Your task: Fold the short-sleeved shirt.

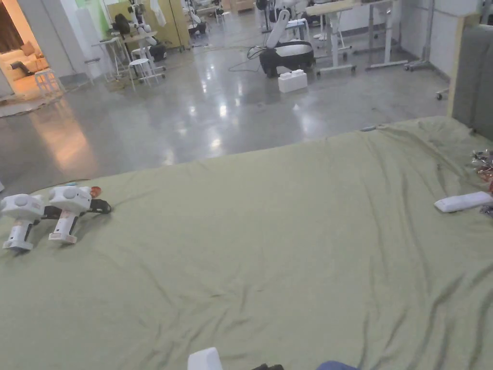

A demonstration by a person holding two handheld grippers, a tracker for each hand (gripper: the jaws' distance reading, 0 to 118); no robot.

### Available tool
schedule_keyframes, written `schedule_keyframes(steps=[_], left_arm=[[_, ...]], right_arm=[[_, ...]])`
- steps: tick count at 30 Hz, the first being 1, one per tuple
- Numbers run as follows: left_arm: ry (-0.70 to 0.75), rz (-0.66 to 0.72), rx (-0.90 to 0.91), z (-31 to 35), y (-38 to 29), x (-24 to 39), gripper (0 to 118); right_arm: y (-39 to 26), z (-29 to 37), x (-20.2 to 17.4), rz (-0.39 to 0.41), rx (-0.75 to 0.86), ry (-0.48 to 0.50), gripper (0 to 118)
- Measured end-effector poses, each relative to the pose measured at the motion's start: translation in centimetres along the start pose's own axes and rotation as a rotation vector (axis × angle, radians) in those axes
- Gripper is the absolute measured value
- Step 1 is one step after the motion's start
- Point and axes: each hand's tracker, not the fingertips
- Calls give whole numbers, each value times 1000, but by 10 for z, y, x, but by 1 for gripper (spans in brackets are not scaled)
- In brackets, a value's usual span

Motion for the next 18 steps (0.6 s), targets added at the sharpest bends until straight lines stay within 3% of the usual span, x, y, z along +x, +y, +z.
schedule_keyframes(steps=[1, 3, 7, 11, 17, 18], left_arm=[[5, 43, 45, 11, 1, -4, 67], [58, 110, 43, 14, 1, -17, 26], [49, 171, -68, -17, -23, -35, 3], [-60, 208, -130, -51, -53, -25, 2], [-21, 244, -128, -58, -50, -21, 2], [-25, 212, -112, -50, -46, -20, 10]], right_arm=[[0, 0, 1, 0, 0, 1, 0], [-1, -1, 1, -3, -4, 4, 0], [-2, 0, 1, -21, -3, 12, 0], [-4, 5, -3, -15, -8, 7, 0], [-4, 3, -5, -6, -18, 7, 0], [-3, 2, -5, -8, -17, 12, 0]])
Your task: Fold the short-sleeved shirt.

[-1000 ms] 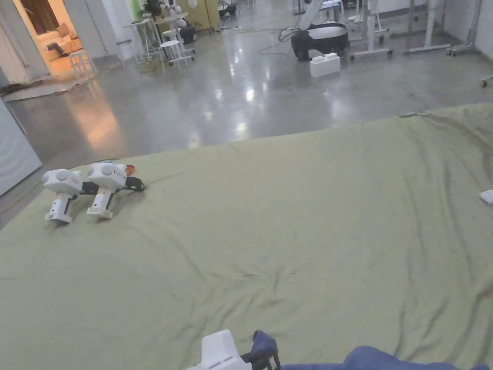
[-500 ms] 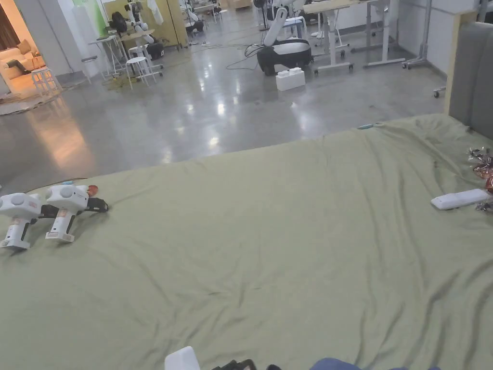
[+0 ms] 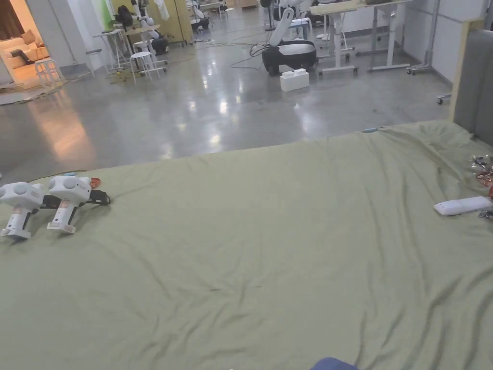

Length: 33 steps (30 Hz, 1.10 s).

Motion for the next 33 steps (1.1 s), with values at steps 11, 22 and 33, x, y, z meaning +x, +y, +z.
schedule_keyframes(steps=[11, 22, 33], left_arm=[[50, 283, 277, 139, 31, -121, 92], [-113, 483, 205, 73, 9, -165, 16], [-4, 146, 333, 182, 43, -65, 9]], right_arm=[[-3, -16, -7, 11, -26, 61, 0], [-2, -11, -14, 36, -45, 56, 0], [-5, -17, -11, 26, -49, 74, 0]])
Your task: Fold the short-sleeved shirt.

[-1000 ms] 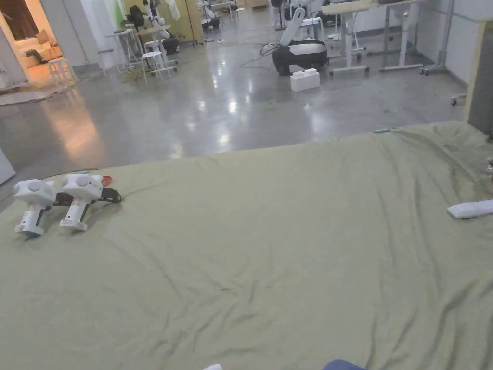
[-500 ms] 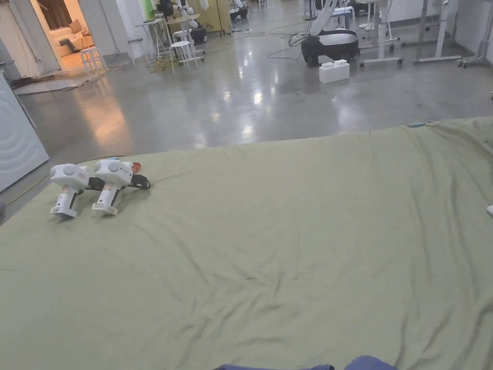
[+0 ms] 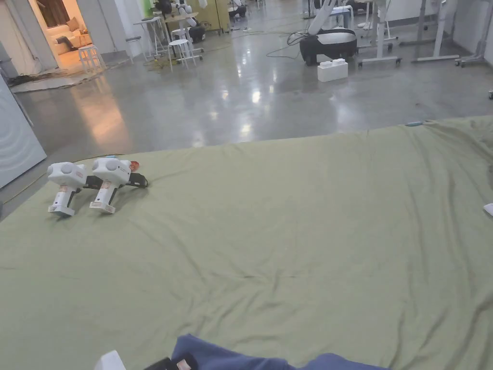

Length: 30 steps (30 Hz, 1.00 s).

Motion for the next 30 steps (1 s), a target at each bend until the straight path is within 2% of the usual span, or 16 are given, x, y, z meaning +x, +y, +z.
schedule_keyframes(steps=[3, 7, 10, 14, 15, 17, 18, 20, 21, 22, 23, 24, 25, 27, 28, 30], left_arm=[[-135, -40, -53, -18, -11, 51, 9], [-185, -152, -200, -83, -55, 119, 9], [-236, -178, -345, -141, -99, 149, 9], [-116, -347, -454, -203, -152, 176, 9], [-74, -342, -456, -212, -161, 177, 10], [-107, -321, -517, -226, -168, 171, 25], [-116, -275, -531, -226, -165, 164, 46], [-196, -144, -493, -214, -153, 162, 69], [-214, -135, -457, -207, -146, 162, 79], [-224, -142, -419, -195, -136, 160, 81], [-203, -163, -375, -186, -127, 159, 79], [-179, -174, -349, -181, -121, 156, 72], [-157, -178, -346, -180, -118, 152, 59], [-161, -170, -367, -184, -118, 144, 15], [-151, -164, -386, -189, -124, 142, 8], [-151, -151, -446, -204, -143, 140, 7]], right_arm=[[-3, -1, 1, -8, -2, 8, 0], [-4, 6, 3, -34, 4, 4, 0], [-7, 13, 8, -44, 11, -18, 0], [-13, 24, 18, -69, 16, -66, 0], [-14, 26, 21, -73, 14, -77, 0], [-17, 30, 26, -81, 12, -94, 0], [-19, 31, 29, -88, 10, -102, 0], [-23, 29, 35, -105, -3, -112, 0], [-24, 29, 37, -109, -5, -117, 0], [-25, 29, 39, -112, -5, -120, 0], [-25, 28, 40, -117, -7, -119, 0], [-25, 28, 41, -120, -8, -118, 0], [-25, 28, 42, -122, -7, -117, 0], [-25, 28, 42, -126, -9, -112, 0], [-25, 28, 42, -126, -9, -112, 0], [-25, 28, 42, -126, -13, -113, 0]])
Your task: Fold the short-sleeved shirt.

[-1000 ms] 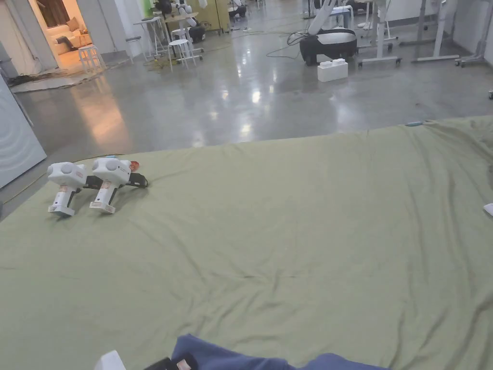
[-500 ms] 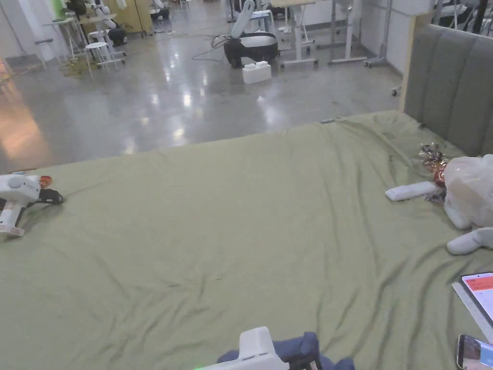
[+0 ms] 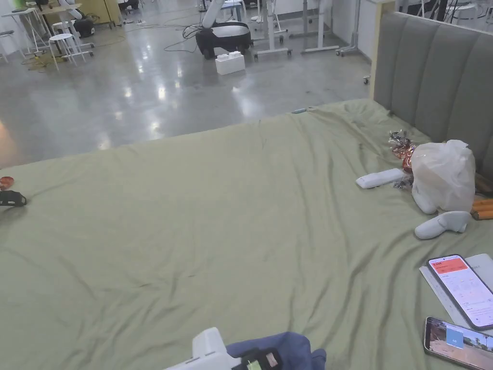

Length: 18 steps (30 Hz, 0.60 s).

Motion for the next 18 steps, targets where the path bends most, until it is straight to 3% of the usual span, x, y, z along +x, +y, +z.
schedule_keyframes(steps=[2, 7, 11, 13, 14, 18], left_arm=[[-2, -26, -106, -29, -14, 1, 5], [152, -142, -105, -59, -25, 13, 2], [141, -181, -120, -50, -20, 21, 2], [75, -138, -85, -27, -13, 28, 5], [21, -133, -23, -8, -9, 31, 10], [-14, -192, 102, 65, 10, 31, 89]], right_arm=[[-1, 1, -1, 2, -7, 0, 0], [-9, -8, -8, 13, -54, 10, 0], [-19, -43, -24, 68, -153, 74, 0], [-16, -68, -36, 99, -196, 127, 0], [-13, -84, -44, 113, -210, 163, 0], [-5, -148, -66, 138, -316, 247, 0]])
